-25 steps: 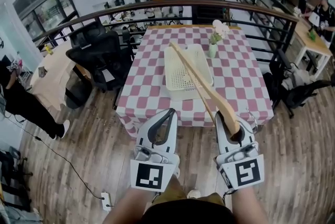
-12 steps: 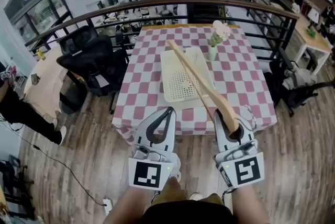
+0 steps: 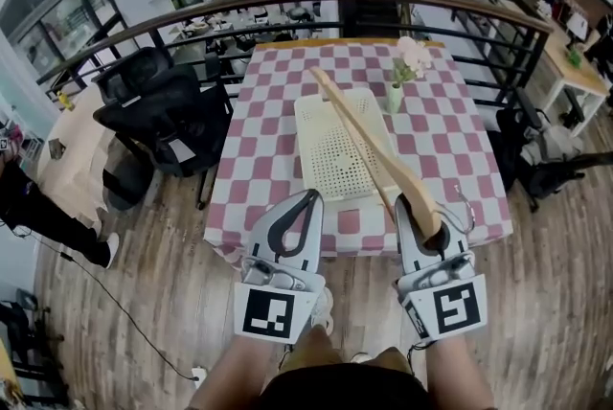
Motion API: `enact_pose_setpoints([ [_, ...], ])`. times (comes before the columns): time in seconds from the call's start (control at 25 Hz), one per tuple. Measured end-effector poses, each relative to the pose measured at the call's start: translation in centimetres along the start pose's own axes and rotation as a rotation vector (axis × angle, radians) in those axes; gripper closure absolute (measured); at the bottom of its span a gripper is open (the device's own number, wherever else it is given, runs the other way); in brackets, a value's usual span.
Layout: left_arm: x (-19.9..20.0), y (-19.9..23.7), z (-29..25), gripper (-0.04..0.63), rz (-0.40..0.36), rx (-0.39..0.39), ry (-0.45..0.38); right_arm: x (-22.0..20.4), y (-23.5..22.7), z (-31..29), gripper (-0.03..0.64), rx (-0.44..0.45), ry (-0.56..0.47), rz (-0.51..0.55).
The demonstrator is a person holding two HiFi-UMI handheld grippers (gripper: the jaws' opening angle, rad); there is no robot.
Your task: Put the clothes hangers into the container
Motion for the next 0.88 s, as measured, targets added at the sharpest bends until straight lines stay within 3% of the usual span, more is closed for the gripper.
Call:
enact_pose_setpoints([
  [0.88, -4.0, 9.2, -8.8, 0.584, 0.014, -0.065, 0.018, -2.8, -1.6, -12.1, 0.583, -0.044, 0.054, 0.012],
])
Point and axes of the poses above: the fingertips, and each gripper's own axes: z backward along the fingers, y to its left, x out of its top, the point moved 2 cm from there along z, backward along the fingers, and after that the axes turned 6 degrees about -x, right-handed, at the moved point
